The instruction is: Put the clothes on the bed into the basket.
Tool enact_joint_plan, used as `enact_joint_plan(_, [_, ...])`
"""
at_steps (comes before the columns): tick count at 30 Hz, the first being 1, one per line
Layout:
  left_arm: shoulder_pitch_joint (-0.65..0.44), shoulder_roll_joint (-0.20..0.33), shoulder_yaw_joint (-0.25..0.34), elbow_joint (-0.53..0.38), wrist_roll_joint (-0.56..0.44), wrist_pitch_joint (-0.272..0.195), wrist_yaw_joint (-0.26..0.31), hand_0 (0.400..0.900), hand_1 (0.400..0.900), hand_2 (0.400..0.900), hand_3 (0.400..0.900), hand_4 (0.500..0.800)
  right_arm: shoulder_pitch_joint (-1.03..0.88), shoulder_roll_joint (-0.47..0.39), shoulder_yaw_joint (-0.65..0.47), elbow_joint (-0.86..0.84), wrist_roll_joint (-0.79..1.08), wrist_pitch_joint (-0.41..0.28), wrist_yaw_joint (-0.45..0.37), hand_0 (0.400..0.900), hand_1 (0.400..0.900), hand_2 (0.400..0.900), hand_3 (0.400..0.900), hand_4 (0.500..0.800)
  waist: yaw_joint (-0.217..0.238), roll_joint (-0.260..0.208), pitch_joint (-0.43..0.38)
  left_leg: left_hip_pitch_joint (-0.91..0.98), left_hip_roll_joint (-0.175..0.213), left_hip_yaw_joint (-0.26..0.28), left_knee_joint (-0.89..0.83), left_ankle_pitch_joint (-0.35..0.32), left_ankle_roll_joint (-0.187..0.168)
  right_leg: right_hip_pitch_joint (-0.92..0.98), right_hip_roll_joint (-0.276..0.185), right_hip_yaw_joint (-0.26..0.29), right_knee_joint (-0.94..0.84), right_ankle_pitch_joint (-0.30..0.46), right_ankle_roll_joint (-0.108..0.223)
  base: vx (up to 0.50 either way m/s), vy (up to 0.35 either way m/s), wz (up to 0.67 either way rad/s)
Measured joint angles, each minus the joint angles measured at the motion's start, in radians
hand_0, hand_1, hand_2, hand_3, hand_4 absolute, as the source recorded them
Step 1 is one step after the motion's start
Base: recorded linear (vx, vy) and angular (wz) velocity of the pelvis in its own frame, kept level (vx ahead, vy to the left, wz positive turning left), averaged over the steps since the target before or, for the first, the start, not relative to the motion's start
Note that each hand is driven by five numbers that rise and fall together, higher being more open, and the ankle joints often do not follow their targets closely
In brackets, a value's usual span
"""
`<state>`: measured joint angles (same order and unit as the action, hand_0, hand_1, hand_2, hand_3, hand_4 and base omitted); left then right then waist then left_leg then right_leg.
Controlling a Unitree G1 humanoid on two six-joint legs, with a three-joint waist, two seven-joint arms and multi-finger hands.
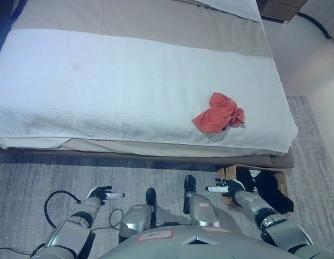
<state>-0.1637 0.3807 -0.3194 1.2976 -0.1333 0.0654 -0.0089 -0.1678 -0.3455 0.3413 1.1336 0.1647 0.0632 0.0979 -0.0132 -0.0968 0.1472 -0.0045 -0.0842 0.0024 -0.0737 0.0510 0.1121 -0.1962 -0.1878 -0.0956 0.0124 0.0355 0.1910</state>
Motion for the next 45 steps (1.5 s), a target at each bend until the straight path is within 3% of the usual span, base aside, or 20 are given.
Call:
enact_joint_plan(3, [0.01, -0.002, 0.013, -0.002, 0.0, -0.004, -0.001, 0.9, 0.9, 0.9, 0.9, 0.8, -0.028, -0.039, -0.003, -0.048, 0.0, -0.003, -0.009, 0.9, 0.9, 0.9, 0.9, 0.8, -0.001, -0.01, 0.002, 0.012, -0.013, -0.005, -0.007, -0.001, -0.02, 0.078, -0.001, -0.005, -0.071, 0.011, -0.013, 0.16, -0.176, 0.07])
enact_joint_plan(5, [0.019, -0.005, 0.02, -0.002, 0.0, -0.006, -0.001, 0.9, 0.9, 0.9, 0.9, 0.8, -0.061, -0.07, -0.004, -0.054, -0.001, -0.008, -0.019, 0.9, 0.9, 0.9, 0.9, 0.8, -0.005, -0.012, 0.0, 0.019, -0.017, -0.015, -0.007, -0.001, -0.054, 0.127, 0.0, -0.004, -0.105, 0.087, -0.04, 0.22, -0.264, 0.19])
enact_joint_plan(11, [0.047, -0.059, 0.026, -0.018, 0.001, -0.014, -0.018, 0.9, 0.9, 0.9, 0.9, 0.8, -0.174, -0.241, 0.006, -0.081, -0.017, -0.006, -0.032, 0.9, 0.9, 0.9, 0.9, 0.8, -0.011, 0.084, -0.037, 0.019, 0.051, -0.041, -0.007, -0.01, -0.103, 0.137, 0.065, -0.039, -0.105, 0.099, -0.067, 0.1, -0.137, 0.07])
enact_joint_plan(16, [0.054, -0.071, 0.024, -0.045, 0.0, -0.023, -0.024, 0.9, 0.9, 0.9, 0.9, 0.8, -0.269, -0.317, 0.013, -0.099, -0.023, -0.009, -0.05, 0.9, 0.9, 0.9, 0.9, 0.8, -0.015, 0.114, -0.054, 0.016, 0.084, -0.048, -0.008, -0.012, -0.119, 0.137, 0.098, -0.047, -0.105, 0.085, -0.089, 0.06, -0.08, -0.02])
enact_joint_plan(22, [0.061, -0.103, -0.016, -0.049, -0.001, -0.024, -0.023, 0.9, 0.9, 0.9, 0.9, 0.8, -0.394, -0.325, 0.099, -0.096, -0.025, -0.004, -0.054, 0.9, 0.9, 0.9, 0.9, 0.8, -0.022, 0.159, -0.068, -0.001, 0.097, -0.051, -0.008, -0.012, -0.139, 0.121, 0.111, -0.051, -0.105, 0.077, -0.103, 0.01, -0.042, 0.05])
enact_joint_plan(25, [0.067, -0.123, -0.048, -0.052, -0.015, -0.025, -0.023, 0.9, 0.9, 0.9, 0.9, 0.8, -0.501, -0.326, 0.164, -0.014, -0.025, -0.001, -0.062, 0.9, 0.9, 0.9, 0.9, 0.8, -0.008, 0.191, -0.066, -0.02, 0.097, -0.052, -0.008, -0.007, -0.144, 0.102, 0.111, -0.052, -0.105, 0.081, -0.107, -0.03, -0.016, 0.04])
enact_joint_plan(31, [0.075, -0.128, -0.054, -0.057, -0.04, -0.025, -0.021, 0.9, 0.9, 0.9, 0.9, 0.8, -0.667, -0.324, 0.204, 0.057, -0.025, 0.0, -0.081, 0.9, 0.9, 0.9, 0.9, 0.8, 0.018, 0.222, -0.042, -0.075, 0.097, -0.057, -0.007, 0.013, -0.151, 0.049, 0.113, -0.056, -0.101, 0.096, -0.127, -0.05, -0.004, 0.06])
enact_joint_plan(45, [0.059, -0.124, -0.091, -0.133, -0.079, -0.051, -0.001, 0.9, 0.9, 0.9, 0.9, 0.8, -0.842, -0.322, 0.231, 0.197, -0.022, 0.0, -0.119, 0.9, 0.9, 0.9, 0.9, 0.8, 0.075, 0.281, 0.096, -0.174, 0.094, -0.108, -0.007, 0.049, -0.179, -0.023, 0.106, -0.112, -0.1, 0.106, -0.133, -0.04, -0.006, 0.14])
